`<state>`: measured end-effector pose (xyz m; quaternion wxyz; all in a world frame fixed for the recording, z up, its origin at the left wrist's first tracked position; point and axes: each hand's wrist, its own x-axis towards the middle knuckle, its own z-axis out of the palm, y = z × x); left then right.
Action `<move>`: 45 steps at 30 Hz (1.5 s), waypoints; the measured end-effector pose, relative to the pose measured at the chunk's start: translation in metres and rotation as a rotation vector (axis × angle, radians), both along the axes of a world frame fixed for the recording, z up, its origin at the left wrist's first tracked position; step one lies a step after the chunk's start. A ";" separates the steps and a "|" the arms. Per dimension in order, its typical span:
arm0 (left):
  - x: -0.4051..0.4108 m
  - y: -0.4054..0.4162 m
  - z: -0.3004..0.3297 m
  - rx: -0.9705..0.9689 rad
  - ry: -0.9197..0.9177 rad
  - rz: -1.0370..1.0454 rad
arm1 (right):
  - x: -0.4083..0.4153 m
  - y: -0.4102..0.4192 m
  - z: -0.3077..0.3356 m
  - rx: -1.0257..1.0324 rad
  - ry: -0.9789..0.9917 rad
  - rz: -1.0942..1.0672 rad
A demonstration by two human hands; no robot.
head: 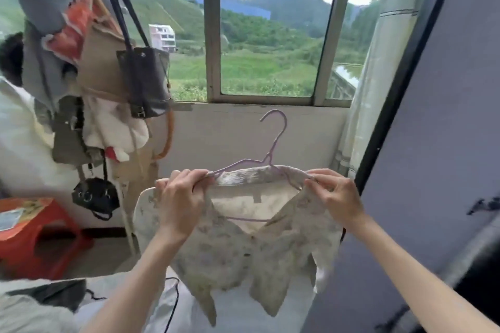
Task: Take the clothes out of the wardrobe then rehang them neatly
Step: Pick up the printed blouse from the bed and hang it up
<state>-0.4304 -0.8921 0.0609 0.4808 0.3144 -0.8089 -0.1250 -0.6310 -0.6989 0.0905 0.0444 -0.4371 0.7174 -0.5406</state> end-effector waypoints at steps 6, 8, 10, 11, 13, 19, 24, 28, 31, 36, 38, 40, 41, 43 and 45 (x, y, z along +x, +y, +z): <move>-0.060 0.027 0.019 0.045 0.122 -0.244 | -0.022 0.072 0.004 0.028 0.284 -0.298; -0.075 0.036 0.026 0.036 0.151 -0.340 | -0.032 0.095 0.008 0.215 0.409 -0.365; -0.088 0.045 0.029 0.052 0.168 -0.425 | -0.036 0.115 0.015 0.369 0.435 -0.371; -0.095 0.051 0.030 0.069 0.167 -0.467 | -0.033 0.124 0.018 0.405 0.424 -0.387; -0.109 0.063 0.026 0.146 0.164 -0.578 | -0.027 0.143 0.016 0.398 0.419 -0.474; -0.131 0.108 -0.003 0.130 0.016 -0.784 | 0.006 0.204 -0.023 0.333 0.484 -0.853; -0.155 0.149 -0.012 0.187 -0.011 -0.873 | 0.035 0.254 -0.053 0.394 0.476 -0.960; -0.168 0.197 -0.007 0.330 0.099 -1.016 | 0.052 0.299 -0.061 0.468 0.370 -1.031; -0.179 0.226 -0.007 0.263 0.040 -1.170 | 0.068 0.330 -0.064 0.420 0.282 -1.158; -0.207 0.262 -0.030 -0.036 -0.231 -1.317 | 0.098 0.367 -0.074 0.350 0.138 -1.299; -0.217 0.280 -0.042 -0.040 -0.292 -1.321 | 0.109 0.380 -0.079 0.365 0.110 -1.352; -0.219 0.304 -0.053 0.009 -0.372 -1.254 | 0.117 0.392 -0.083 0.407 0.064 -1.393; -0.218 0.316 -0.057 0.035 -0.403 -1.222 | 0.121 0.396 -0.085 0.438 0.039 -1.396; -0.218 0.339 -0.065 0.082 -0.429 -1.208 | 0.126 0.406 -0.087 0.513 -0.028 -1.355; -0.222 0.358 -0.078 0.112 -0.476 -1.217 | 0.131 0.417 -0.089 0.555 -0.170 -1.230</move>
